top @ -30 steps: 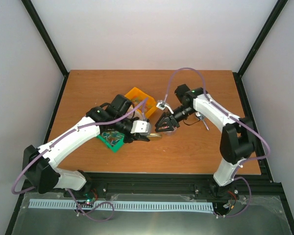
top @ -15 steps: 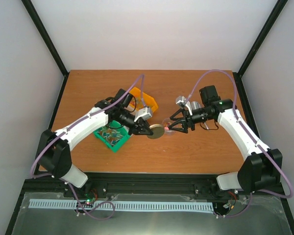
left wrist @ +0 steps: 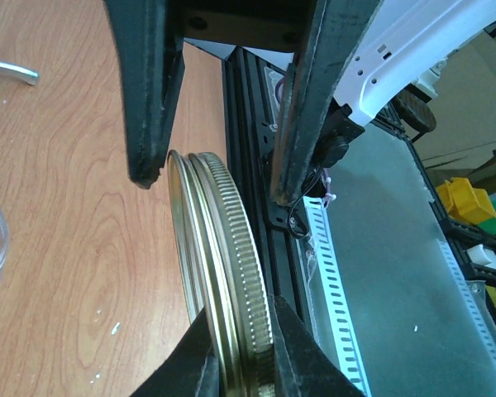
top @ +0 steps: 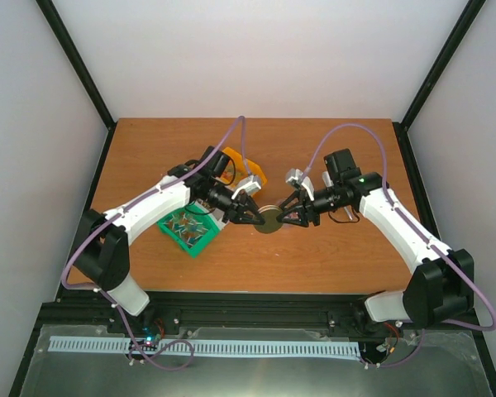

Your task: Pack the candies

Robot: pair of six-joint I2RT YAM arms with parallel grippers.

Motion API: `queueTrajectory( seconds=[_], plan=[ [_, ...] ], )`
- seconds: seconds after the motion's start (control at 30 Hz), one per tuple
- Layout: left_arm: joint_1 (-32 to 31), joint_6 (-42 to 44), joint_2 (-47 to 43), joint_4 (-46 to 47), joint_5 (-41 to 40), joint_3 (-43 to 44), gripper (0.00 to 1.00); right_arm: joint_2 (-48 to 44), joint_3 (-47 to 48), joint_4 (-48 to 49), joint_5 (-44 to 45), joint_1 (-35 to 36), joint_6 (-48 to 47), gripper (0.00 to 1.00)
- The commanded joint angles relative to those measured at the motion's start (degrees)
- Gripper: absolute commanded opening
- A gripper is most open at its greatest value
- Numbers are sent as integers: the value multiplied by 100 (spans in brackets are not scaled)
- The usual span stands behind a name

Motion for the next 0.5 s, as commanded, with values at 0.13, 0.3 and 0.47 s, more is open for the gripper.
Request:
queueTrajectory(
  seconds=[0.13,0.3,0.47],
  plan=[
    [8,-340,182,166,403,337,3,40,-31,40,-280,34,56,24],
    [10,-425,234,171,324,395,5,102,39,-78,-371,29,97,12],
    [72,-404,136,122,-380,606,51,308,249,-91,-641,-247,410,6]
  ],
)
